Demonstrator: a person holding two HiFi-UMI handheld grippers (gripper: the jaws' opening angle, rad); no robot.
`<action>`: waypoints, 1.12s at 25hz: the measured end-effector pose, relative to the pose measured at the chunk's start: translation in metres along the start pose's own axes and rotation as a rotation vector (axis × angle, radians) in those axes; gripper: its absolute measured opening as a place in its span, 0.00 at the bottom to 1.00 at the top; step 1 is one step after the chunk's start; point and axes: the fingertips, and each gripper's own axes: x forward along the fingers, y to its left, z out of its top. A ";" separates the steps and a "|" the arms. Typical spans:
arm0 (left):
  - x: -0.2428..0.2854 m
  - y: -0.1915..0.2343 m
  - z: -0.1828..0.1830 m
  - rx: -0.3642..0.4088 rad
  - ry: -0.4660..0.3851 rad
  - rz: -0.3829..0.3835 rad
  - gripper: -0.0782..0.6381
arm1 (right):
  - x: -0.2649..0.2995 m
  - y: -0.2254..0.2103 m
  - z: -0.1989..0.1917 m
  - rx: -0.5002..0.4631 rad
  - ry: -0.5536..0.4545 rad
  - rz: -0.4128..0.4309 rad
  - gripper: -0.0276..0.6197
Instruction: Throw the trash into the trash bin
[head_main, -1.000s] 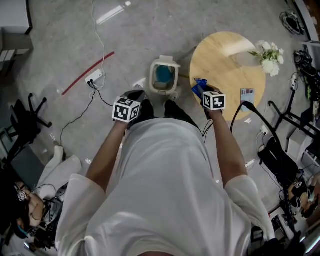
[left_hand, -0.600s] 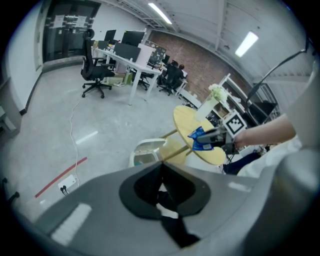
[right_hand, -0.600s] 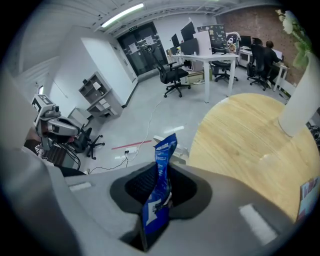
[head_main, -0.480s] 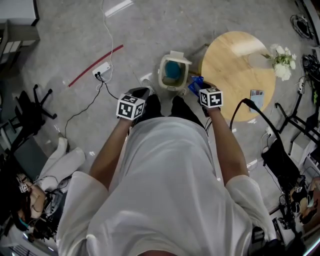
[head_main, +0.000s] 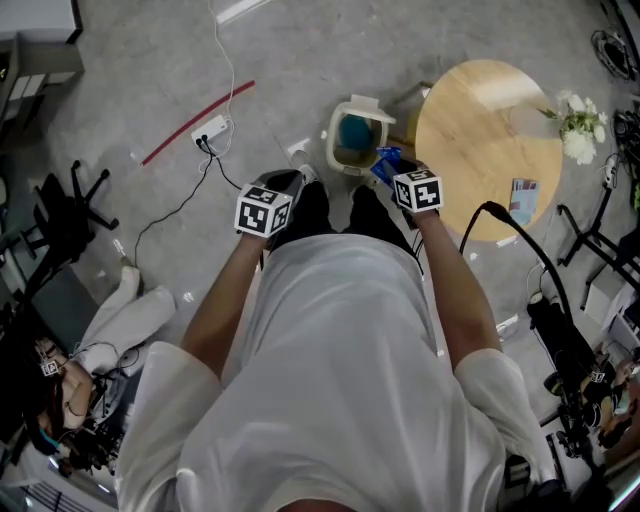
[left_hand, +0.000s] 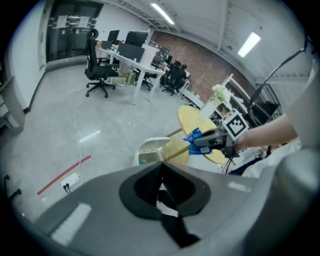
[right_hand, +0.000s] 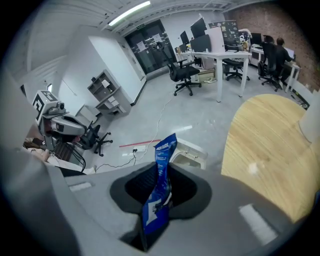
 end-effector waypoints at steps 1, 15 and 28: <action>0.000 0.002 -0.002 -0.004 -0.001 0.002 0.12 | 0.001 0.002 -0.001 -0.006 0.005 0.000 0.15; 0.027 0.021 -0.032 -0.076 0.012 0.017 0.12 | 0.040 0.007 -0.023 0.001 0.050 0.004 0.15; 0.070 0.047 -0.049 -0.055 0.035 0.062 0.12 | 0.106 -0.008 -0.040 0.020 0.085 0.023 0.15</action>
